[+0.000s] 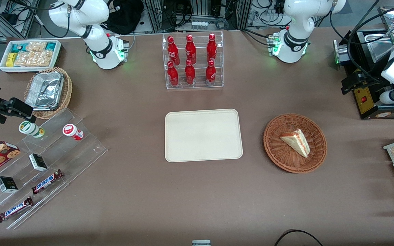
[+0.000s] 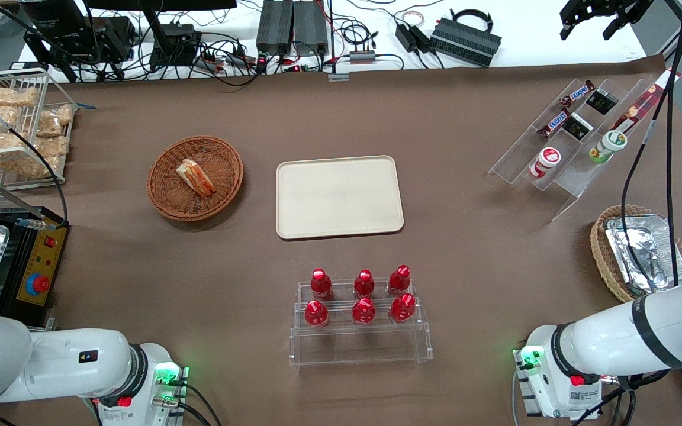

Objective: Place sandwich from basket to tray

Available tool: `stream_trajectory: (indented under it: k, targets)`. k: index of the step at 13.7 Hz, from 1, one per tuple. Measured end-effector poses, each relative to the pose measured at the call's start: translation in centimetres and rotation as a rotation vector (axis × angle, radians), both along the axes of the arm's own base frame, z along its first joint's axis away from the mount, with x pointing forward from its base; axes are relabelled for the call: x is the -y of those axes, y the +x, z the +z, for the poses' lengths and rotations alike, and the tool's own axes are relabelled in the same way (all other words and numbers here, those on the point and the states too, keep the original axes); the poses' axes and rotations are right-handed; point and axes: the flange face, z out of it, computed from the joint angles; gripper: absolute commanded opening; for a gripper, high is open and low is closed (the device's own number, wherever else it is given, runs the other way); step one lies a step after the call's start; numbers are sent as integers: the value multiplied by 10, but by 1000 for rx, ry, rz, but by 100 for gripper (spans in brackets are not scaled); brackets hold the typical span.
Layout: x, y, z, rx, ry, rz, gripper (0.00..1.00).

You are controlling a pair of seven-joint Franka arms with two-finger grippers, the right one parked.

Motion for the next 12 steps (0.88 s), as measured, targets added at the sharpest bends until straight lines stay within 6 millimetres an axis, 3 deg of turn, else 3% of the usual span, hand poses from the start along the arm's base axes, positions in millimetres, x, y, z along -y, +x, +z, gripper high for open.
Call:
stream_trajectory:
  k: [5, 7, 10, 12]
  targets:
    - [0, 0, -1, -2, 2, 0, 100]
    - [-1, 4, -11, -20, 3, 0, 100]
    - [-1, 19, -49, -56, 4, 20, 100]
    - [0, 29, -90, -44, 10, 83, 100]
